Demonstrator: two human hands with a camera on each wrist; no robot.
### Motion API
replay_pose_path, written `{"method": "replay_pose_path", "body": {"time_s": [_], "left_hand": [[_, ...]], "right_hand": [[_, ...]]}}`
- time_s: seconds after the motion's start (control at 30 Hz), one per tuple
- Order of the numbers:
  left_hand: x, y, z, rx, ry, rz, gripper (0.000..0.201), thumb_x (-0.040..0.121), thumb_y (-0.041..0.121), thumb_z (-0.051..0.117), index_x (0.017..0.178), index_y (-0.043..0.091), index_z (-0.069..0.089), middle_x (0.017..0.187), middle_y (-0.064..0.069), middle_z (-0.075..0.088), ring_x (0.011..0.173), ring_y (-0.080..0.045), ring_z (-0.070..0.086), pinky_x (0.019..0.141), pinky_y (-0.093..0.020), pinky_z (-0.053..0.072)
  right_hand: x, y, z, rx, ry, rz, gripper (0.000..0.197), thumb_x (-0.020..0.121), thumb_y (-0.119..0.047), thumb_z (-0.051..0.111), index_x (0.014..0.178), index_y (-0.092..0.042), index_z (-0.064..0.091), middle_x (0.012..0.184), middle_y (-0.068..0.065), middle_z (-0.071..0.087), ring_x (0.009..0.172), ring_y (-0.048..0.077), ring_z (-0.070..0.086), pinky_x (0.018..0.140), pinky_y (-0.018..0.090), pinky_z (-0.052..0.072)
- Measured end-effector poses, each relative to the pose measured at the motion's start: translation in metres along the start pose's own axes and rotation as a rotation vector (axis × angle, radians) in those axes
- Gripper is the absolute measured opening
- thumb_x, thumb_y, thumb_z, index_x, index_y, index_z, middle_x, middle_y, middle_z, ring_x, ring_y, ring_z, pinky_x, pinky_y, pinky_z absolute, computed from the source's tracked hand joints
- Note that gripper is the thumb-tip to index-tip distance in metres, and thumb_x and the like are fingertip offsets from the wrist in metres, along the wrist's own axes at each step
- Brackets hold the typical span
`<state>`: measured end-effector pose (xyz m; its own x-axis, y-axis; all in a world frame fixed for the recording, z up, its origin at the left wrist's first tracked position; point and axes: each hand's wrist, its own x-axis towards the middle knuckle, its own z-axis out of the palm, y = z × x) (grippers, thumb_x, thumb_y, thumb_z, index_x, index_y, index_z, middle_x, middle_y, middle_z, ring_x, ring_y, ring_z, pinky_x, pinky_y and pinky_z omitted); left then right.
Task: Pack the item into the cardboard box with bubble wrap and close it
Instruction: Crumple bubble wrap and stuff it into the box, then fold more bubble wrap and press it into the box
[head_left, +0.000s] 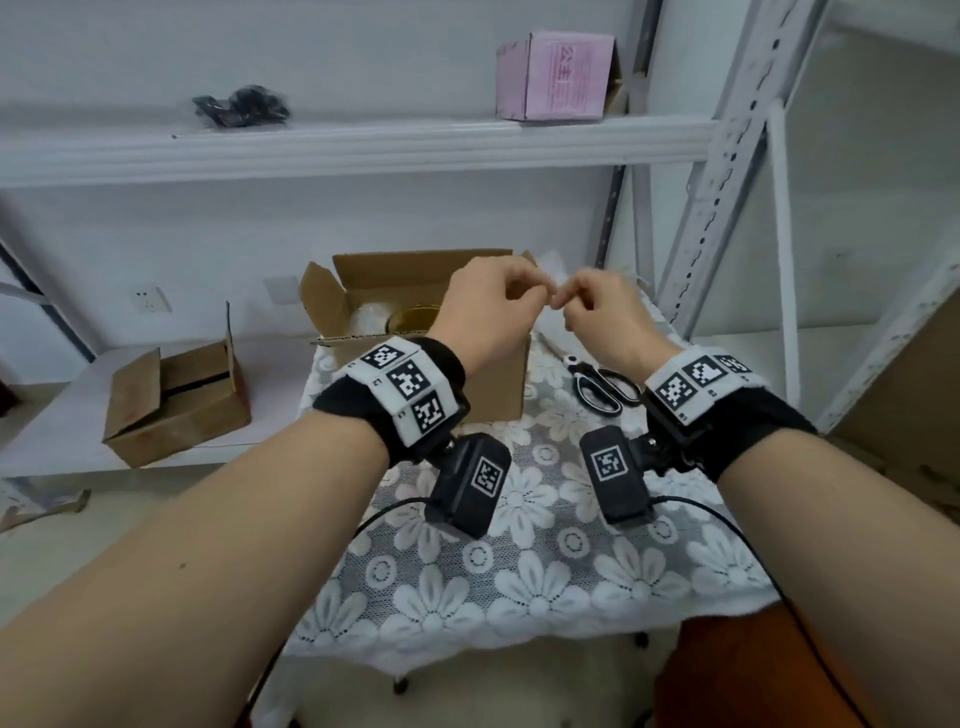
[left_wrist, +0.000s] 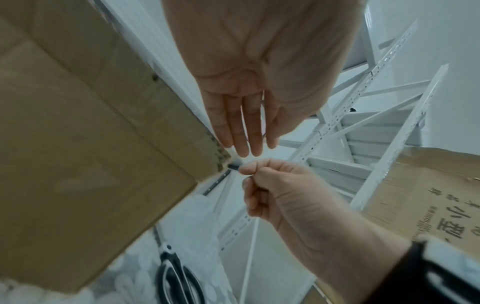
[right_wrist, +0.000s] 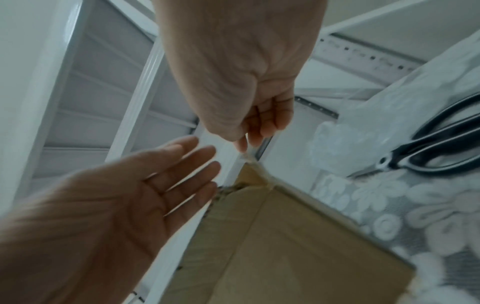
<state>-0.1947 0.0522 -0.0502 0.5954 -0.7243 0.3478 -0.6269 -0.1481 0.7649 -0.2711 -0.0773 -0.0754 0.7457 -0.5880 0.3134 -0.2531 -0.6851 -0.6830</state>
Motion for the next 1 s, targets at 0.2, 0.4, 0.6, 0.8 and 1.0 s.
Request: {"method": "replay_pose_path", "body": {"time_s": [0.2, 0.4, 0.6, 0.8, 1.0], "left_hand": [[-0.010, 0.020, 0.039, -0.140, -0.393, -0.203, 0.012, 0.092, 0.012, 0.060, 0.100, 0.011, 0.069, 0.096, -0.007, 0.073, 0.080, -0.012, 0.068, 0.076, -0.027, 0.058], [-0.003, -0.005, 0.061, -0.227, -0.574, -0.525, 0.024, 0.095, 0.020, 0.058, 0.113, 0.006, 0.064, 0.108, -0.010, 0.071, 0.091, -0.021, 0.067, 0.093, -0.037, 0.052], [0.008, -0.016, 0.085, -0.457, -0.447, -0.705, 0.029, 0.092, 0.019, 0.062, 0.117, 0.003, 0.063, 0.106, -0.012, 0.071, 0.082, -0.019, 0.068, 0.080, -0.030, 0.055], [0.011, -0.025, 0.104, -0.566, -0.411, -0.804, 0.020, 0.092, 0.017, 0.061, 0.109, 0.007, 0.064, 0.102, -0.010, 0.068, 0.078, -0.017, 0.067, 0.079, -0.029, 0.055], [0.016, -0.043, 0.104, -0.670, -0.361, -0.914, 0.022, 0.091, 0.016, 0.062, 0.111, 0.007, 0.061, 0.100, -0.009, 0.067, 0.084, -0.019, 0.065, 0.085, -0.032, 0.055]], "right_hand": [[-0.018, 0.055, -0.019, -0.017, -0.023, 0.218, 0.022, 0.089, -0.001, 0.047, 0.083, -0.014, 0.063, 0.071, -0.004, 0.053, 0.068, 0.015, 0.048, 0.051, 0.020, 0.032], [-0.028, 0.087, -0.027, 0.038, -0.037, 0.318, 0.018, 0.082, 0.004, 0.061, 0.076, -0.011, 0.066, 0.073, -0.004, 0.056, 0.074, 0.012, 0.053, 0.055, 0.016, 0.035], [-0.019, 0.120, -0.026, 0.170, -0.009, 0.404, 0.025, 0.075, 0.006, 0.071, 0.074, -0.017, 0.060, 0.084, 0.011, 0.069, 0.081, 0.021, 0.065, 0.068, 0.026, 0.051], [0.001, 0.130, -0.010, 0.208, 0.037, 0.466, 0.013, 0.080, -0.016, 0.072, 0.090, -0.009, 0.068, 0.087, 0.006, 0.072, 0.085, 0.017, 0.066, 0.081, 0.033, 0.052], [0.037, 0.147, 0.018, 0.122, -0.045, 0.476, 0.045, 0.068, -0.054, 0.060, 0.101, -0.026, 0.071, 0.132, 0.010, 0.054, 0.125, 0.030, 0.047, 0.108, 0.045, 0.035]]}}
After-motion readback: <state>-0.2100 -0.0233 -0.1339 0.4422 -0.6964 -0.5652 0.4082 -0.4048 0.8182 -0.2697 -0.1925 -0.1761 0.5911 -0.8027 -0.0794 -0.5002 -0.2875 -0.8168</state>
